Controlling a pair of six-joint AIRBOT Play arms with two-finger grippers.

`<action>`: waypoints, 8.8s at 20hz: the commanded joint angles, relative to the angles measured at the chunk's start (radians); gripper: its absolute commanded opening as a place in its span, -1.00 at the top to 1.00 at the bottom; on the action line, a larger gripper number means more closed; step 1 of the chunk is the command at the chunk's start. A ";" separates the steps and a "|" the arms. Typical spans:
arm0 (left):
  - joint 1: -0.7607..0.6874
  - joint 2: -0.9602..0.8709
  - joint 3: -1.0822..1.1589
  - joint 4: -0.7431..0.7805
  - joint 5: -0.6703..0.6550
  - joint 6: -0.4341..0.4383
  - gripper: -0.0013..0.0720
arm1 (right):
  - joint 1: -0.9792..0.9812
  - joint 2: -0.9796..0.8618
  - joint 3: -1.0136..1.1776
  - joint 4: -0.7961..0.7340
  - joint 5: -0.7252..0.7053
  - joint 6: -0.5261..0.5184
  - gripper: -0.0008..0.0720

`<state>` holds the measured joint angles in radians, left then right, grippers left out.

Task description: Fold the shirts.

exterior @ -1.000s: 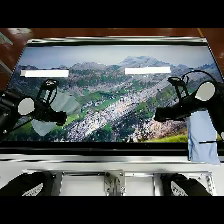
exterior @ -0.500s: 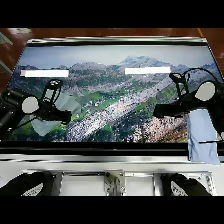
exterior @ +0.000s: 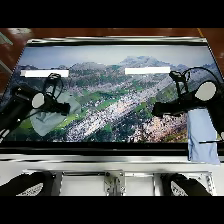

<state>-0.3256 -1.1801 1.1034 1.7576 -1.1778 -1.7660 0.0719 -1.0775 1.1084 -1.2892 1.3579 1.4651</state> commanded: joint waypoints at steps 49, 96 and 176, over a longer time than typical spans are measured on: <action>-0.447 -0.220 0.086 -0.817 0.460 0.081 0.84 | 0.000 0.254 0.045 -0.144 0.148 0.036 -0.69; -0.072 -0.293 -0.344 -1.279 0.455 0.414 0.88 | -0.152 -0.361 -0.126 0.396 -0.238 -0.132 -0.77; 0.132 0.172 -0.402 -0.940 0.591 0.445 0.88 | -0.027 -0.565 -0.179 0.653 -0.299 -0.142 0.77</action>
<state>-0.1944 -1.0077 0.7002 0.8185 -0.5869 -1.3220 0.0105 -1.6325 0.9287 -0.6743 1.0985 1.3117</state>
